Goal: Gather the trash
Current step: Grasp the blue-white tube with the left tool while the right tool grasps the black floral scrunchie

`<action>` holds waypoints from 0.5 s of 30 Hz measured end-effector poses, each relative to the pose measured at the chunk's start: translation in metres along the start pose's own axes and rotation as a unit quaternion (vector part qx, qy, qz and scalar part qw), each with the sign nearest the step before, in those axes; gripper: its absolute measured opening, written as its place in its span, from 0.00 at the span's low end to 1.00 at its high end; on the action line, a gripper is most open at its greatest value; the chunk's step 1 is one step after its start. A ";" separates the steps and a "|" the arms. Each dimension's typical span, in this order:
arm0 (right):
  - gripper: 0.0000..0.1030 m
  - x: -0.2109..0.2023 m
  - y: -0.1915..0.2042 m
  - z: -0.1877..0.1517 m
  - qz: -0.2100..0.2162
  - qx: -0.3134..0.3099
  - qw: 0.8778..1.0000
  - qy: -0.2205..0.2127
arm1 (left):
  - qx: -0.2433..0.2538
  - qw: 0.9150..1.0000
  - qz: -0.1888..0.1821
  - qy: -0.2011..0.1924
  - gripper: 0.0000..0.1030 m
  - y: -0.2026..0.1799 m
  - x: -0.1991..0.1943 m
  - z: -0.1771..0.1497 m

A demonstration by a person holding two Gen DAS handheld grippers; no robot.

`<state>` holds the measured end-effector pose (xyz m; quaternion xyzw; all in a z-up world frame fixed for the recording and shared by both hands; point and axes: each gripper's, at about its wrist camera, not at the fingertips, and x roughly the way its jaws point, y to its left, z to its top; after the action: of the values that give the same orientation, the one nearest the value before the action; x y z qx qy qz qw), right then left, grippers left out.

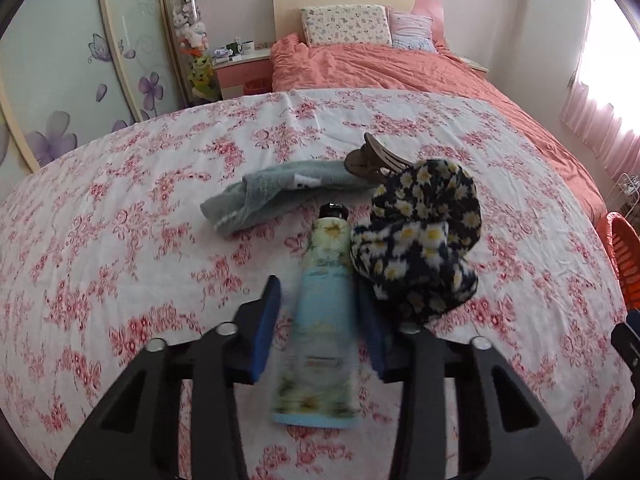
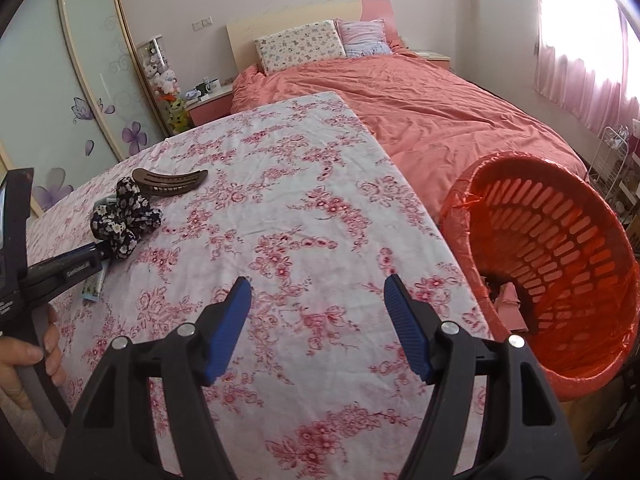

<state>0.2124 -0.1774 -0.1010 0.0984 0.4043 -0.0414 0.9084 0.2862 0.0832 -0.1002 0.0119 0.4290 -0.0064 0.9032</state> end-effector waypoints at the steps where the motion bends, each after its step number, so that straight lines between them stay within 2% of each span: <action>1: 0.66 0.002 0.004 0.000 0.004 0.000 1.000 0.002 | -0.002 1.000 0.003 0.001 0.30 0.003 0.000 0.000; 4: 0.66 0.006 0.014 0.000 0.011 -0.006 1.000 0.004 | -0.007 1.000 0.002 0.001 0.30 0.016 -0.004 -0.005; 10: 0.66 0.017 0.051 0.006 0.043 -0.027 0.999 0.011 | -0.025 0.999 0.032 0.003 0.30 0.066 -0.022 -0.027; 12: 0.71 0.020 0.069 0.012 0.067 -0.028 0.997 0.010 | -0.034 0.998 0.045 0.001 0.30 0.079 -0.023 -0.030; 15: 0.77 0.024 0.098 0.022 0.099 -0.027 0.995 0.004 | -0.053 0.998 0.044 0.000 0.30 0.096 -0.025 -0.032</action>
<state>0.2597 -0.0862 -0.0898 0.1138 0.3976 0.0596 0.9085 0.2473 0.1796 -0.0994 -0.0176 0.4281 0.0562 0.9018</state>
